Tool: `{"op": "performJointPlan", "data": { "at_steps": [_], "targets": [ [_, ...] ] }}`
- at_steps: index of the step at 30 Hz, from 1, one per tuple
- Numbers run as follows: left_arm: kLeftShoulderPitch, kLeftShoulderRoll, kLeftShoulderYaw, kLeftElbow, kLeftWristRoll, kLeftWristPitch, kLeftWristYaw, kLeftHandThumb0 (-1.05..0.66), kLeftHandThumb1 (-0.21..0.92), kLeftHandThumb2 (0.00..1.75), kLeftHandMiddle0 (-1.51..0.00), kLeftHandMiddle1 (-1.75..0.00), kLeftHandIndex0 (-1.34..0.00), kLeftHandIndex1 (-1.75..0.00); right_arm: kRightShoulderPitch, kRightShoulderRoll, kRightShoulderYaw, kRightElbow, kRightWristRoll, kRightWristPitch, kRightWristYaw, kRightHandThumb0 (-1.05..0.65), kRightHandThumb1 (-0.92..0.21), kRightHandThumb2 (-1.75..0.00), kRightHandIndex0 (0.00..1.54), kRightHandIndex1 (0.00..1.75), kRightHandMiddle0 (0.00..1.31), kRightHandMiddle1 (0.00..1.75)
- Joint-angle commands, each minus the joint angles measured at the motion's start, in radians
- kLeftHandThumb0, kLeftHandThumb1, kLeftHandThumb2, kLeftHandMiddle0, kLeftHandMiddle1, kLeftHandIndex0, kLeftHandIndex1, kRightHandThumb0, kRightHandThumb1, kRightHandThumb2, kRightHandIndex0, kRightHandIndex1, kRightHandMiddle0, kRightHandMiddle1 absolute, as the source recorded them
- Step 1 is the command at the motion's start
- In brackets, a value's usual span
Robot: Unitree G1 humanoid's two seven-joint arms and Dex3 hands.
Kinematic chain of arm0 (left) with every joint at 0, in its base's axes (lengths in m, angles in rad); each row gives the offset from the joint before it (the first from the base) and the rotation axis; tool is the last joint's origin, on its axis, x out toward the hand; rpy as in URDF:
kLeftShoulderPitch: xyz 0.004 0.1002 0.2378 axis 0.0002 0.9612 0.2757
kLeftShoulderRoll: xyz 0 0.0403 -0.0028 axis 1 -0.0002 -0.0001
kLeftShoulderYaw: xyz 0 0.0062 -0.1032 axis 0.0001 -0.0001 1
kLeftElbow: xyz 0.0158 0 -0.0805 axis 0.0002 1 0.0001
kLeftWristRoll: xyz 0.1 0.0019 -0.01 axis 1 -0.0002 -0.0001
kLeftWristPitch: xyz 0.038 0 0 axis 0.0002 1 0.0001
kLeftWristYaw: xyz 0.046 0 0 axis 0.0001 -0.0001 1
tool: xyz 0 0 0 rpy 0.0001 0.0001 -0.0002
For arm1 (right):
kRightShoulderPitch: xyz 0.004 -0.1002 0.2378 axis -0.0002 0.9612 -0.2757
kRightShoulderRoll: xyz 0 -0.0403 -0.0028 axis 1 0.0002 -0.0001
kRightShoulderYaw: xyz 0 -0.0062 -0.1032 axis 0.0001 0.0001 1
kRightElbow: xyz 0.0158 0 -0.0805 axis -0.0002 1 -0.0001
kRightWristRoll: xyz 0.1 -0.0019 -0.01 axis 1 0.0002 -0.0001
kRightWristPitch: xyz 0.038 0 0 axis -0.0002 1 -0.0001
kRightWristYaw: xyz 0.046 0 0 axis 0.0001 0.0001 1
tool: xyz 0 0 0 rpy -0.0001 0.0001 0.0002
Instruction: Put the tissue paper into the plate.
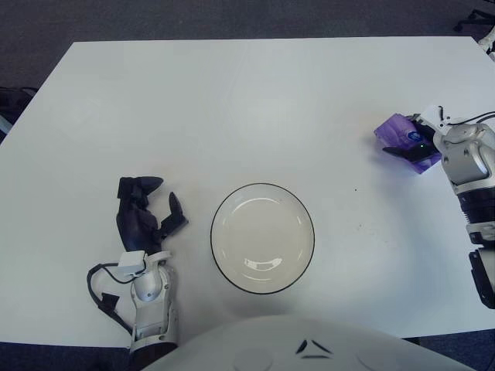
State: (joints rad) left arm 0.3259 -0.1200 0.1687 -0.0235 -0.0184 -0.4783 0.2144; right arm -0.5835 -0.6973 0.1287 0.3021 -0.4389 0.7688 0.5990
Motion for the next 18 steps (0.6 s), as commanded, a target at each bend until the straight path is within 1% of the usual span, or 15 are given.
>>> {"op": "performJointPlan", "data": {
  "at_steps": [1,2,3,4,5,6,8,9,12,18],
  "targets": [
    [0.073,-0.006,0.015,0.086,0.008,0.048,0.007,-0.01,0.31,1.3,-0.64,-1.62,-0.43,-1.75,0.111,0.071,0.013,0.144,0.086,-0.038,0.026,0.25,-0.34,-1.22,0.41,1.63,0.0,1.18],
    [0.073,-0.006,0.016,0.087,0.008,0.046,0.006,-0.01,0.31,1.3,-0.65,-1.62,-0.43,-1.75,0.11,0.068,0.016,0.158,0.084,-0.064,0.025,0.33,-0.33,-1.26,0.48,1.67,0.0,1.39],
    [0.073,-0.007,0.016,0.088,0.006,0.043,0.005,-0.01,0.31,1.3,-0.65,-1.61,-0.43,-1.75,0.111,0.065,0.017,0.167,0.079,-0.089,0.02,0.38,-0.31,-1.29,0.53,1.7,0.0,1.52],
    [0.073,-0.007,0.017,0.088,0.005,0.042,0.004,-0.01,0.31,1.3,-0.65,-1.61,-0.43,-1.75,0.112,0.064,0.017,0.171,0.076,-0.104,0.017,0.3,-0.3,-1.31,0.57,1.7,0.08,1.56],
    [0.072,-0.007,0.017,0.089,0.004,0.041,0.003,-0.01,0.3,1.3,-0.65,-1.61,-0.43,-1.75,0.111,0.064,0.017,0.177,0.073,-0.116,0.014,0.19,-0.28,-1.34,0.61,1.7,0.19,1.63],
    [0.071,-0.007,0.018,0.089,0.004,0.04,0.003,-0.01,0.3,1.3,-0.65,-1.61,-0.43,-1.75,0.112,0.066,0.013,0.182,0.071,-0.127,0.004,0.15,-0.28,-1.35,0.63,1.7,0.23,1.65],
    [0.071,-0.008,0.019,0.089,0.004,0.039,0.003,-0.01,0.3,1.3,-0.65,-1.6,-0.43,-1.75,0.113,0.071,0.004,0.19,0.069,-0.141,-0.016,0.06,-0.19,-1.43,0.73,1.66,0.39,1.71],
    [0.071,-0.009,0.019,0.089,0.005,0.039,0.004,-0.01,0.3,1.3,-0.66,-1.6,-0.43,-1.75,0.114,0.073,-0.001,0.192,0.068,-0.145,-0.025,0.04,-0.16,-1.47,0.77,1.64,0.45,1.72],
    [0.071,-0.01,0.021,0.087,0.008,0.041,0.007,-0.01,0.3,1.29,-0.66,-1.59,-0.44,-1.75,0.117,0.086,-0.019,0.191,0.071,-0.142,-0.067,0.01,-0.11,-1.52,0.82,1.61,0.52,1.74],
    [0.071,-0.012,0.023,0.086,0.015,0.047,0.017,-0.01,0.3,1.3,-0.66,-1.59,-0.43,-1.75,0.134,0.105,-0.059,0.159,0.1,-0.145,-0.117,0.0,-0.05,-1.57,0.87,1.6,0.57,1.75]
  ]
}}
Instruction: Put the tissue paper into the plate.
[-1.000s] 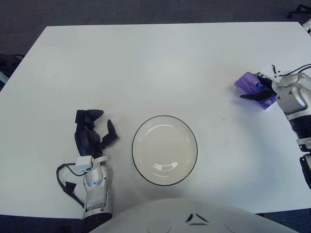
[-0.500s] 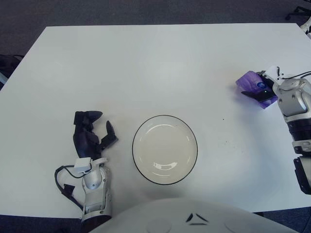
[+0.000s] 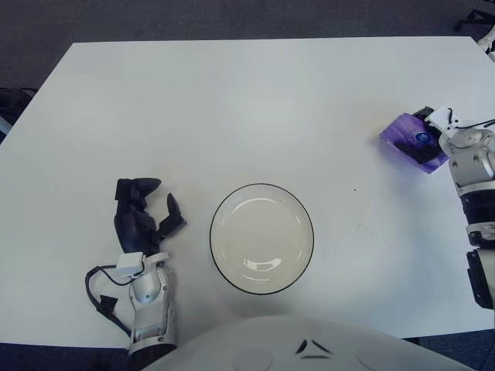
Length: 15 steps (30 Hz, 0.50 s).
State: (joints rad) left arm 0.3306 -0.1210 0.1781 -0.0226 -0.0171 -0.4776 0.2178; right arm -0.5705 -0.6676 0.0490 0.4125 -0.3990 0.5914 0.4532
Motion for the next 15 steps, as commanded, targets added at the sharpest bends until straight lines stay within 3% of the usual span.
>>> {"op": "performJointPlan", "data": {
  "at_steps": [1,4,11,15],
  "targets": [
    [0.066,-0.01,0.014,0.085,0.014,0.046,0.014,-0.01,0.3,1.3,-0.66,-1.59,-0.43,-1.75,0.122,0.076,0.019,0.046,0.062,0.032,0.027,0.0,-0.05,-1.58,0.87,1.6,0.58,1.75],
    [0.064,-0.01,0.014,0.087,0.012,0.048,0.015,-0.01,0.3,1.3,-0.66,-1.6,-0.43,-1.75,0.162,0.07,0.008,-0.09,0.072,0.097,0.047,0.0,-0.04,-1.59,0.88,1.59,0.59,1.75],
    [0.06,-0.012,0.015,0.091,0.0,0.047,0.01,-0.01,0.31,1.29,-0.65,-1.59,-0.43,-1.75,0.17,0.075,-0.008,-0.13,0.096,0.093,0.033,0.0,-0.03,-1.6,0.89,1.59,0.6,1.75],
    [0.057,-0.015,0.016,0.093,-0.001,0.049,0.012,-0.01,0.33,1.27,-0.64,-1.6,-0.42,-1.75,0.145,0.086,-0.041,-0.181,0.124,0.14,0.036,0.0,-0.02,-1.61,0.89,1.6,0.6,1.75]
  ]
}}
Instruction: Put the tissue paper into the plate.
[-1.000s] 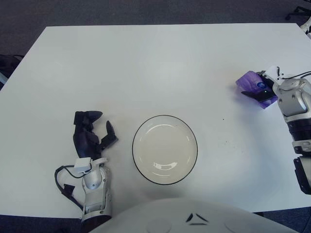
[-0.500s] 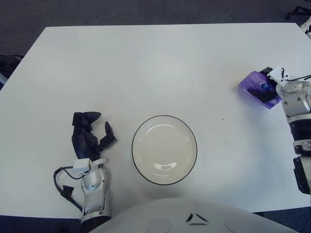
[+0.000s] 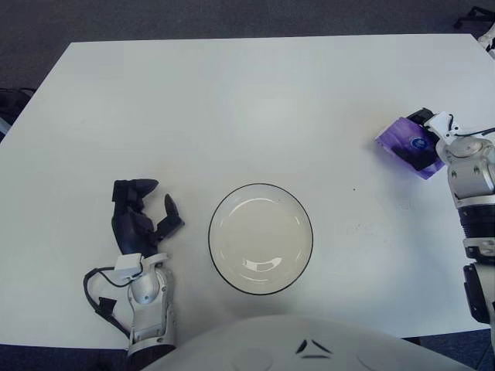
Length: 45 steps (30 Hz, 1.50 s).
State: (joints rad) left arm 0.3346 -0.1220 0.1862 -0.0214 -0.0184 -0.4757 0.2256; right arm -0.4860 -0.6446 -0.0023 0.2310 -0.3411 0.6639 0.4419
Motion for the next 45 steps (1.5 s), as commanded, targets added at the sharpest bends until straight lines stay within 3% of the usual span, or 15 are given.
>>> {"op": "performJointPlan", "data": {
  "at_steps": [1,5,15,21,26,37,45],
  "targets": [
    [0.052,-0.015,0.007,0.092,0.0,0.047,0.005,-0.01,0.33,1.27,-0.63,-1.6,-0.42,-1.75,0.056,0.063,0.007,-0.008,0.071,0.076,0.047,0.0,-0.02,-1.61,0.89,1.6,0.6,1.75],
    [0.049,-0.018,0.006,0.093,0.0,0.045,0.006,-0.01,0.34,1.26,-0.63,-1.61,-0.41,-1.75,0.029,0.076,-0.02,-0.006,0.1,0.075,0.029,0.0,-0.02,-1.61,0.89,1.6,0.6,1.75],
    [0.042,-0.019,0.007,0.099,-0.006,0.041,0.005,-0.01,0.34,1.25,-0.61,-1.59,-0.43,-1.75,0.012,0.118,-0.156,0.103,0.243,-0.166,-0.007,0.0,-0.01,-1.62,0.9,1.6,0.61,1.75],
    [0.036,-0.018,0.008,0.109,-0.001,0.036,0.011,-0.01,0.34,1.25,-0.61,-1.6,-0.42,-1.75,0.001,0.178,-0.284,0.113,0.453,-0.281,0.055,0.0,0.01,-1.65,0.91,1.6,0.63,1.75],
    [0.031,-0.017,0.009,0.117,0.001,0.03,0.013,-0.01,0.32,1.28,-0.64,-1.6,-0.43,-1.75,0.014,0.2,-0.275,0.004,0.511,-0.277,0.056,0.0,0.03,-1.69,0.89,1.67,0.64,1.75],
    [0.021,-0.012,0.01,0.131,-0.002,0.02,0.01,-0.01,0.29,1.32,-0.67,-1.61,-0.43,-1.75,0.075,0.29,-0.26,-0.173,0.602,-0.364,0.056,0.0,0.06,-1.74,0.87,1.74,0.7,1.73],
    [0.005,-0.01,0.011,0.15,-0.001,-0.002,0.009,-0.01,0.29,1.31,-0.68,-1.58,-0.44,-1.75,0.106,0.298,-0.193,-0.181,0.568,-0.614,0.124,0.0,0.07,-1.75,0.88,1.74,0.69,1.74]
  ]
}}
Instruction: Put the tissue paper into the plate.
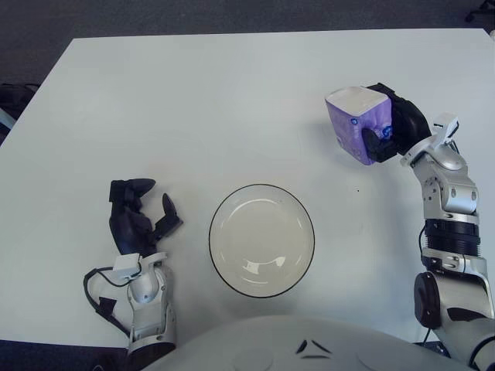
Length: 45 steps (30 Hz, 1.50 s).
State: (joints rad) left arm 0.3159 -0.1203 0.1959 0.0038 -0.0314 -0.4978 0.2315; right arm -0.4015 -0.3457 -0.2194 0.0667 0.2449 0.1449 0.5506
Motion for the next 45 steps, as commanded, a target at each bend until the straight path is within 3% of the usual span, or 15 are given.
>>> {"op": "performJointPlan", "data": {
  "at_steps": [1,3,5,7,10,14,19,28,35,40,45],
  "targets": [
    [0.022,-0.012,0.001,0.126,0.013,0.02,0.004,-0.01,0.29,1.3,-0.68,-1.58,-0.44,-1.75,0.027,0.0,0.035,-0.019,-0.028,-0.12,0.016,0.0,0.07,-1.75,0.88,1.73,0.69,1.74],
    [0.021,-0.012,0.001,0.126,0.013,0.021,0.005,-0.01,0.29,1.3,-0.68,-1.57,-0.44,-1.75,0.038,0.004,0.055,-0.029,-0.042,-0.156,0.01,0.0,0.07,-1.75,0.9,1.71,0.69,1.74],
    [0.019,-0.015,0.0,0.125,0.013,0.023,0.006,-0.01,0.29,1.3,-0.68,-1.57,-0.44,-1.75,0.116,0.076,0.14,-0.183,-0.097,-0.216,-0.052,0.0,0.08,-1.75,0.91,1.69,0.7,1.75],
    [0.017,-0.016,0.0,0.125,0.012,0.023,0.007,-0.01,0.29,1.3,-0.68,-1.57,-0.44,-1.75,0.155,0.125,0.2,-0.257,-0.131,-0.275,-0.089,0.0,0.09,-1.75,0.93,1.66,0.7,1.75],
    [0.015,-0.017,0.0,0.124,0.014,0.021,0.008,-0.01,0.29,1.3,-0.67,-1.57,-0.44,-1.75,0.12,0.16,0.243,-0.208,-0.136,-0.371,-0.087,0.0,0.09,-1.75,0.94,1.66,0.7,1.75],
    [0.013,-0.018,0.002,0.124,0.02,0.021,0.013,-0.01,0.29,1.31,-0.67,-1.59,-0.44,-1.75,0.119,0.135,0.231,-0.159,-0.123,-0.481,-0.059,0.0,0.08,-1.75,0.92,1.68,0.69,1.75],
    [0.01,-0.013,0.0,0.125,0.018,0.025,0.018,-0.01,0.29,1.31,-0.68,-1.58,-0.45,-1.75,0.109,0.145,0.276,-0.117,-0.175,-0.632,-0.051,0.0,0.07,-1.75,0.9,1.71,0.69,1.75],
    [0.007,-0.01,0.001,0.125,0.005,0.024,0.006,-0.01,0.28,1.31,-0.68,-1.58,-0.45,-1.75,0.092,0.099,0.387,-0.121,-0.067,-0.71,0.125,0.0,0.08,-1.75,0.93,1.67,0.69,1.75],
    [0.005,-0.008,0.0,0.126,0.013,0.021,0.008,-0.01,0.29,1.31,-0.68,-1.58,-0.44,-1.75,0.056,0.047,0.432,-0.12,-0.002,-0.684,0.264,0.0,0.1,-1.75,0.97,1.62,0.7,1.75],
    [0.007,-0.011,-0.004,0.119,0.034,0.028,0.024,-0.01,0.29,1.3,-0.69,-1.56,-0.44,-1.75,0.026,-0.011,0.449,-0.122,-0.098,-0.766,0.306,0.0,0.1,-1.75,0.96,1.62,0.69,1.75],
    [0.008,-0.011,-0.008,0.117,0.042,0.026,0.03,-0.01,0.29,1.3,-0.69,-1.56,-0.44,-1.75,0.011,-0.037,0.465,-0.124,-0.109,-0.801,0.327,0.0,0.09,-1.75,0.94,1.66,0.68,1.75]
  ]
}}
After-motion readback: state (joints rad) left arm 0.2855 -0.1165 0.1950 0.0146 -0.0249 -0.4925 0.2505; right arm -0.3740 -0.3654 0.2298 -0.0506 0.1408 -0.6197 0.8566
